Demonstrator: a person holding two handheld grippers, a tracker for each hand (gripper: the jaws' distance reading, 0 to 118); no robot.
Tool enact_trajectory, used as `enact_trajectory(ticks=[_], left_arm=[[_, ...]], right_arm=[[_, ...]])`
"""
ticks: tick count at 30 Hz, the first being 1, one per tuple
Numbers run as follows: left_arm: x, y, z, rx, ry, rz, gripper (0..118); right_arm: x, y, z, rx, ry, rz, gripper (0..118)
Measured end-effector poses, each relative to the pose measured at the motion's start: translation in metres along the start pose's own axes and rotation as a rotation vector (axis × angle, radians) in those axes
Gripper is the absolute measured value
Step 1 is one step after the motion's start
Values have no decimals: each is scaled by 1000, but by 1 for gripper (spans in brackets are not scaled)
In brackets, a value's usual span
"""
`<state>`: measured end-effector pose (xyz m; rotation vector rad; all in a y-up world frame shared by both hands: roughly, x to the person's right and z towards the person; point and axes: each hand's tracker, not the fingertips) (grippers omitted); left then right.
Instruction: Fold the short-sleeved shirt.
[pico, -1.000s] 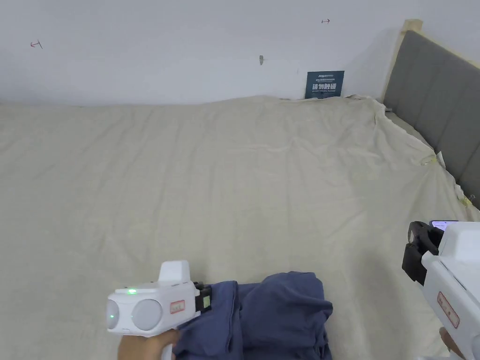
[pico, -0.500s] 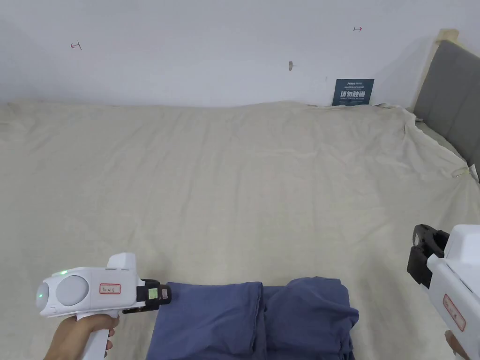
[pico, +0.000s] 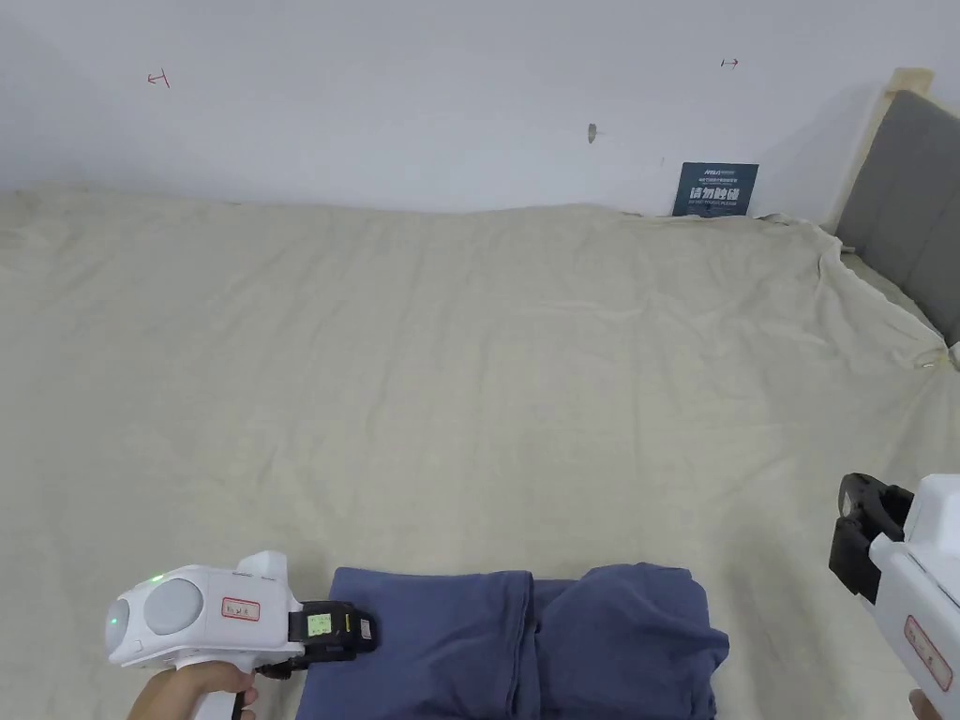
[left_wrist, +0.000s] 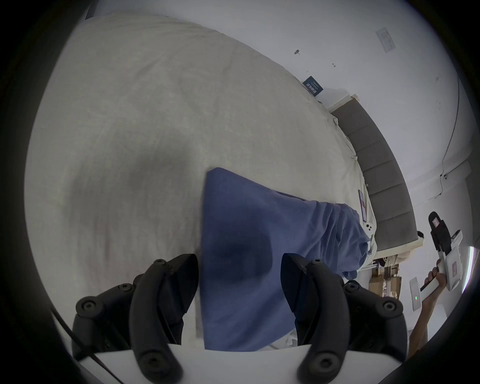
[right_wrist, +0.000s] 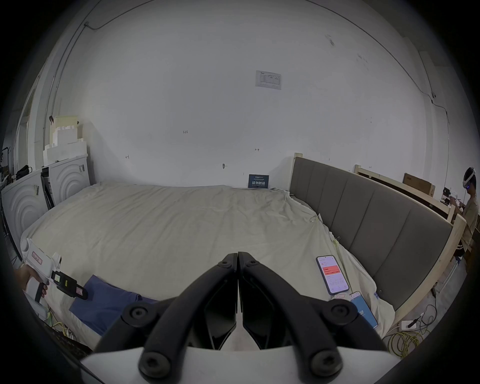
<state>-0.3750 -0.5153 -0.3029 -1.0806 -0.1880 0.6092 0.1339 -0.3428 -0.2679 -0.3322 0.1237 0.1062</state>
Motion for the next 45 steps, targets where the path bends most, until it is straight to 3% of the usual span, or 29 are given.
enact_trajectory(ticks=[4, 5, 7, 10, 15, 26, 33, 38, 45], left_arm=[[9, 0, -8, -2, -17, -22, 65], [11, 0, -10, -8, -17, -30, 58], [12, -2, -14, -9, 45, -81, 19], [8, -3, -11, -4, 17, -42, 10], [24, -8, 8, 24, 54, -100, 6], [-2, -7, 100, 95, 210, -42, 6], [34, -9, 138, 124, 216, -36, 6], [94, -6, 123, 91, 113, -132, 6], [164, 1, 46, -21, 37, -273, 6]], right_arm=[[1, 0, 0, -4, -4, 3, 0], [0, 0, 0, -5, -6, 4, 0], [1, 0, -1, -6, -6, 2, 0], [1, 0, -2, -5, -4, -1, 0], [0, 2, -3, -4, 3, 2, 0], [-8, 7, -4, 15, 42, -7, 0], [-14, 9, -3, 22, 66, -13, 0], [-13, 7, -2, 26, 73, -26, 0], [-8, 8, 12, 32, 55, -46, 0]])
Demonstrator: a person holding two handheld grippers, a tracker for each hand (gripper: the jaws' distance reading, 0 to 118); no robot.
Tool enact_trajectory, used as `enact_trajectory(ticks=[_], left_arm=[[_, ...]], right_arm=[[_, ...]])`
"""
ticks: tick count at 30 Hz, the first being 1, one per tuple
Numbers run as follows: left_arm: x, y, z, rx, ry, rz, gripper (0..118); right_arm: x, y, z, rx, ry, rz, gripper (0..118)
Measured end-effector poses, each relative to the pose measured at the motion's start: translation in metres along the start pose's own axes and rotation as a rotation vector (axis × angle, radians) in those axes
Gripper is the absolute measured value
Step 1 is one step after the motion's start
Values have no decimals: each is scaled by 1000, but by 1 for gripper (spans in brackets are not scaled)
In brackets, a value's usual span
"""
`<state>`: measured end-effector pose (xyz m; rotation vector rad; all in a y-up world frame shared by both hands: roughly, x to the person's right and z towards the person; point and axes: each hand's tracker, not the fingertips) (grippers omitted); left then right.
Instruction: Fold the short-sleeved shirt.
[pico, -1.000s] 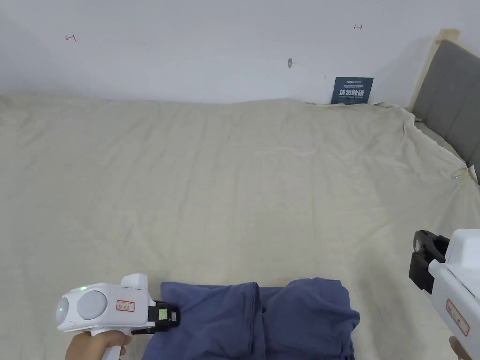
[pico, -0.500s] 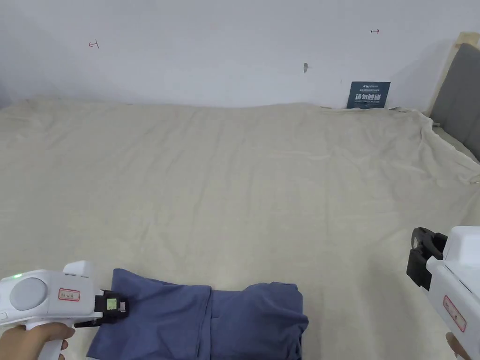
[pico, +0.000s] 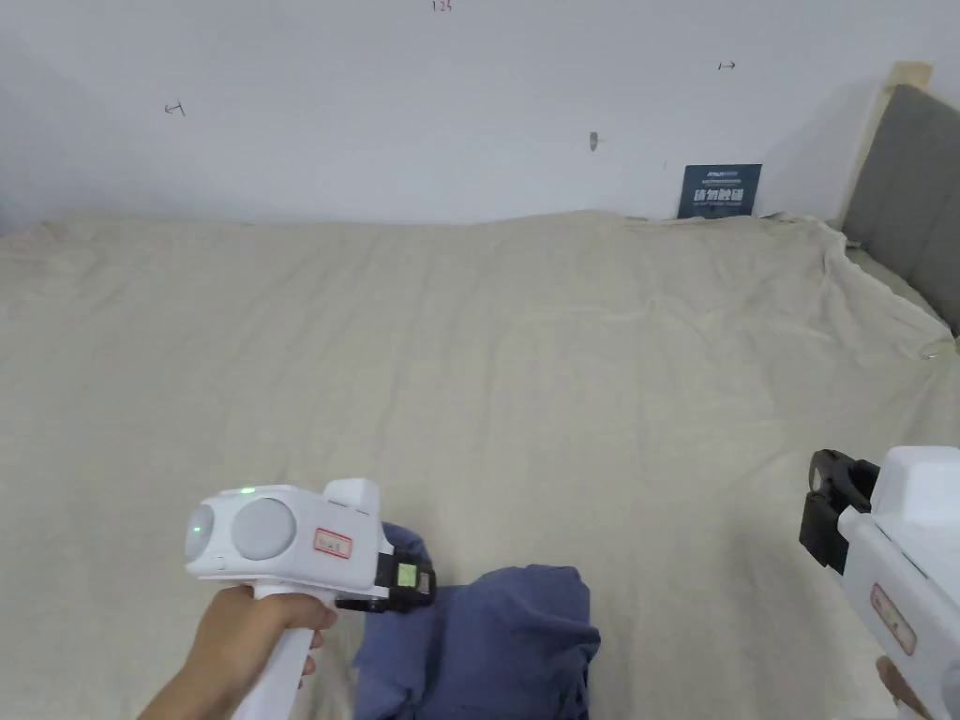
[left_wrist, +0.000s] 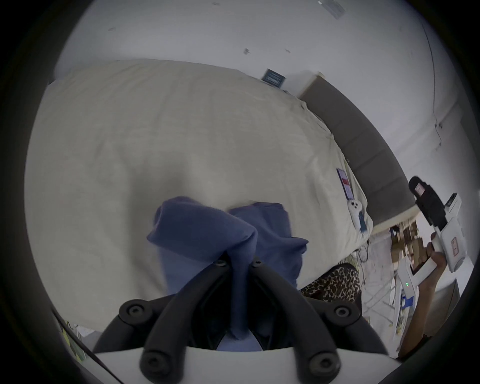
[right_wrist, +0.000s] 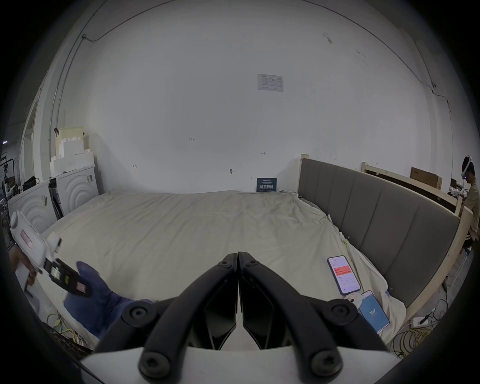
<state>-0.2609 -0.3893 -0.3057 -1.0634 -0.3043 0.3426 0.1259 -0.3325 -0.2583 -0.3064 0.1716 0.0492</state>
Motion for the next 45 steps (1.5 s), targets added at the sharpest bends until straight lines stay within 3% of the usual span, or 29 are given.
enact_trajectory(ticks=[8, 14, 17, 20, 24, 25, 26, 32, 36, 37, 39, 41, 43, 45], left_arm=[[53, 2, -93, -123, 11, -65, 6], [75, -9, -129, -154, 70, -147, 6], [71, -9, -140, -166, 80, -126, 7], [73, -11, -137, -156, 76, -135, 27], [78, -11, -115, -109, 10, -148, 98], [78, -11, -109, -78, 19, -142, 109], [80, -11, -99, -32, 31, -140, 113], [54, -15, -46, 210, 72, -82, 113], [33, -21, -37, 255, 173, -84, 108], [29, -23, -37, 262, 201, -87, 102], [24, -32, -42, 310, 253, -113, 77], [21, -43, -47, 359, 263, -131, 70], [18, -52, -54, 383, 237, -136, 34], [17, -57, -63, 365, 201, -138, 6]], right_arm=[[22, -6, 6, -6, -38, -6, 0], [35, -13, 8, -19, -64, -11, 0], [39, -16, 8, -25, -72, -16, 0], [40, -17, 9, -26, -75, -18, 0], [40, -16, 8, -25, -74, -16, 0], [39, -15, 8, -24, -73, -16, 0], [39, -14, 8, -22, -72, -15, 0], [34, -9, 9, -7, -61, -10, 0], [29, -7, 10, 1, -53, -9, 0], [28, -7, 10, 1, -51, -9, 0], [26, -7, 10, 0, -46, -7, 0], [24, -7, 10, -2, -43, -5, 0], [23, -8, 10, -6, -41, -5, 0], [24, -9, 10, -8, -43, -6, 0]])
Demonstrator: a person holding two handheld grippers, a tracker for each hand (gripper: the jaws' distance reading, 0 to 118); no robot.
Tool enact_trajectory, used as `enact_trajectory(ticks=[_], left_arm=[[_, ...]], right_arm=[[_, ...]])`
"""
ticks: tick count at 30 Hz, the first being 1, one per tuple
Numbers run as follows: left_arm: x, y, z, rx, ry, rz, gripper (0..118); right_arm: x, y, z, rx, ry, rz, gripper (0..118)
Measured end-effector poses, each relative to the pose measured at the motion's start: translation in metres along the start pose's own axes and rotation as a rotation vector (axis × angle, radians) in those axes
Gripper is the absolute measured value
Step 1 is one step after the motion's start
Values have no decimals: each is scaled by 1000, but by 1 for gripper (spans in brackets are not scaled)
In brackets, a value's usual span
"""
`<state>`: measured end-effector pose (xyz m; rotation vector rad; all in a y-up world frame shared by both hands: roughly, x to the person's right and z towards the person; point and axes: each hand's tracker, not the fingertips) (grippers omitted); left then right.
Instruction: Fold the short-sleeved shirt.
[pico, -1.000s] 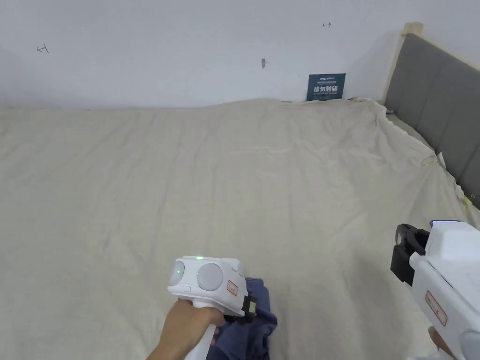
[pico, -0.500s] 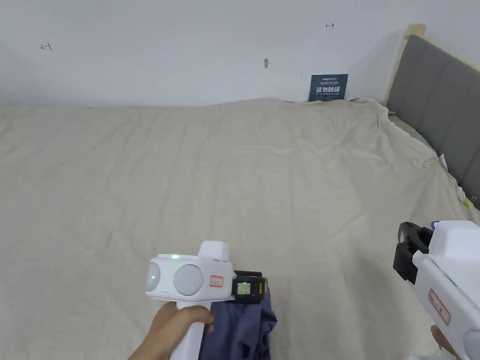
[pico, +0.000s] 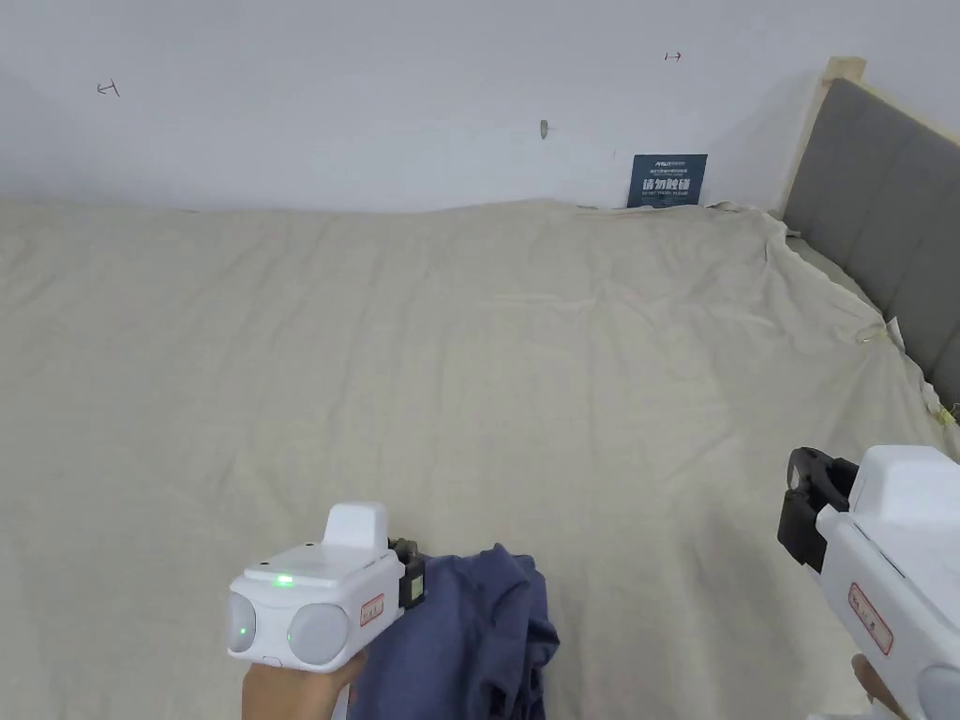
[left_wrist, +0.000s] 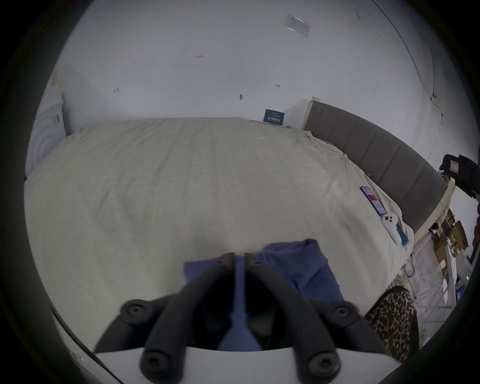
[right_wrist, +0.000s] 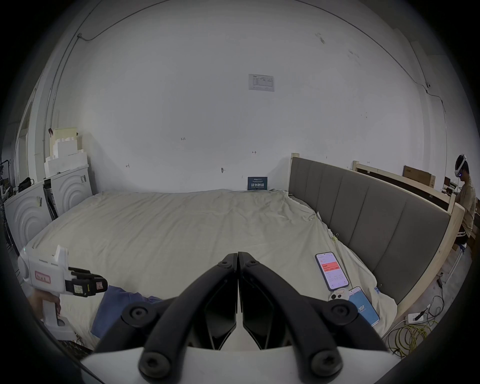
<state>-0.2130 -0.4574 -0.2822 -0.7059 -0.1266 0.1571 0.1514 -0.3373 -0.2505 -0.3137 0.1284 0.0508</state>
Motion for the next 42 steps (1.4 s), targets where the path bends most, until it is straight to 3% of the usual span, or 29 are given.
enact_trajectory(ticks=[1, 14, 26, 37, 42], left_arm=[[1, -2, -6, -33, -30, 4, 0], [72, -49, -60, -81, -79, -61, 0], [98, -50, -66, -33, -92, -97, 0], [85, -5, -5, 158, -156, -107, 0], [60, 33, 46, 302, -100, -128, 0]], right_arm=[[1, 0, 0, -1, -1, 0, 0], [27, -9, 5, -23, -50, -16, 0], [40, -11, 5, -29, -79, -22, 0], [20, 4, 10, 15, -44, -12, 0], [-1, 18, 14, 64, -8, -5, 0]])
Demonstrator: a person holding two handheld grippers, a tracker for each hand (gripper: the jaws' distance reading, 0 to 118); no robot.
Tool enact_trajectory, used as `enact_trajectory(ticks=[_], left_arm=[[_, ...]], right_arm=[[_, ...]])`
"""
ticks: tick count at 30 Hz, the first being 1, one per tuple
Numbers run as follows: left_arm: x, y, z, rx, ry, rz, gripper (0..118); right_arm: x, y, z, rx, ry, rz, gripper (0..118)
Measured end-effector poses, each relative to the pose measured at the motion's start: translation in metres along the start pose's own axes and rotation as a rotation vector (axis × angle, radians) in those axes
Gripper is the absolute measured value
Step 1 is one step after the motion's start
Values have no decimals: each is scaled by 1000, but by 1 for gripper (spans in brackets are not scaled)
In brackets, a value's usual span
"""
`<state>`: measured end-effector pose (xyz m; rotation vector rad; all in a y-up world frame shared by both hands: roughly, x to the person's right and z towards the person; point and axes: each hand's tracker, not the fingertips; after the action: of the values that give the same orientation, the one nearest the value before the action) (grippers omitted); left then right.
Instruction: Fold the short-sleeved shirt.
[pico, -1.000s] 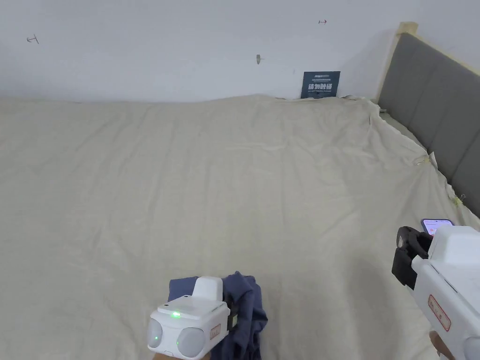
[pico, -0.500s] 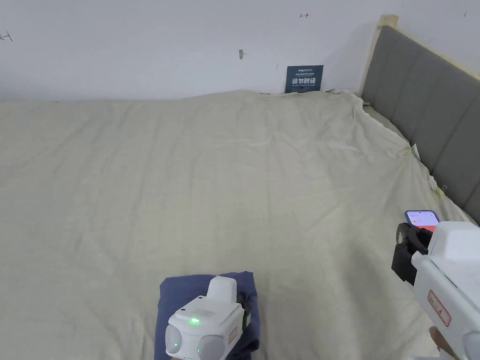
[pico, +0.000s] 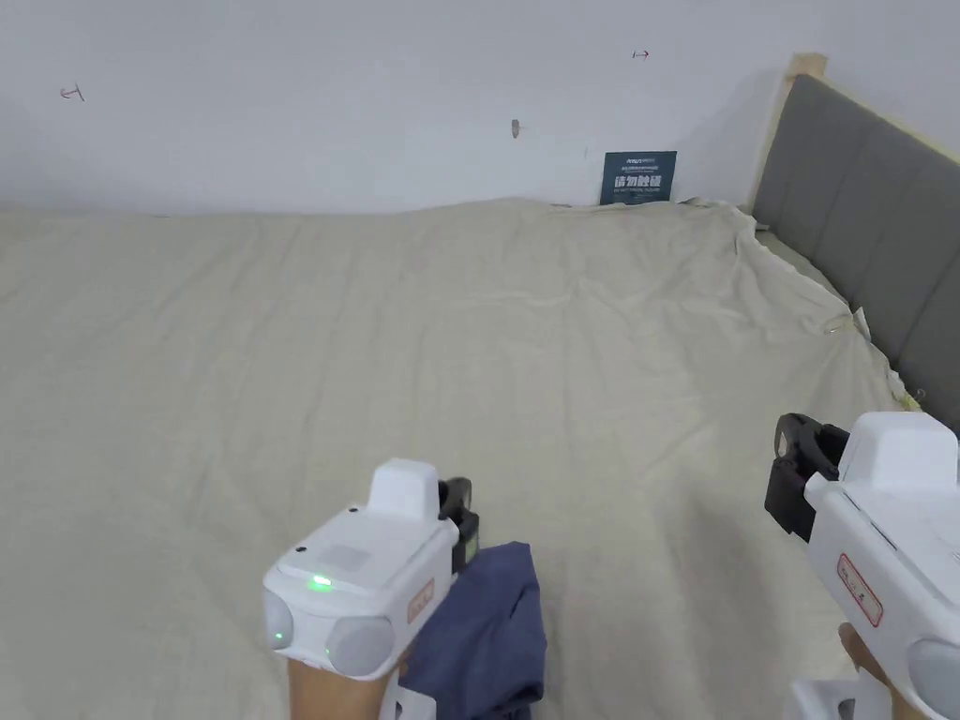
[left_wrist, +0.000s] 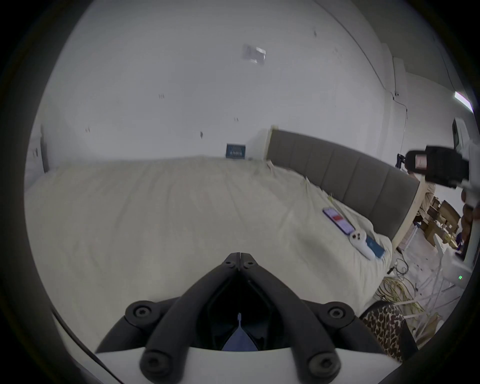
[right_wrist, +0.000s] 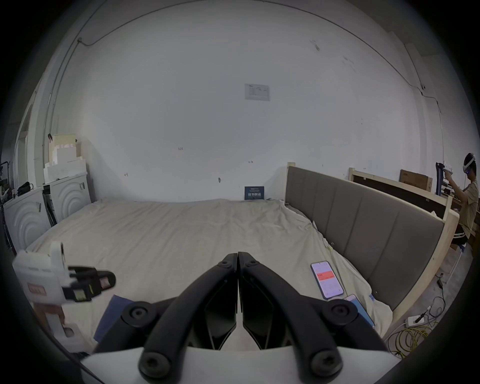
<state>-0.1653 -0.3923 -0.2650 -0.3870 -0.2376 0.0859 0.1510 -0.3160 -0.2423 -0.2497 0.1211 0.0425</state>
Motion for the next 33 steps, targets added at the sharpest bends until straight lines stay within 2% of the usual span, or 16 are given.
enact_trajectory(ticks=[9, 18, 33], left_arm=[[-59, 45, 64, 208, 203, -17, 0], [-94, 48, 116, 380, 425, -75, 0], [-103, 40, 127, 377, 459, -50, 0]], right_arm=[[-36, 16, 2, 97, 45, 2, 0], [-58, 18, 5, 188, 61, -18, 0], [-79, 25, 13, 207, 57, -10, 0]])
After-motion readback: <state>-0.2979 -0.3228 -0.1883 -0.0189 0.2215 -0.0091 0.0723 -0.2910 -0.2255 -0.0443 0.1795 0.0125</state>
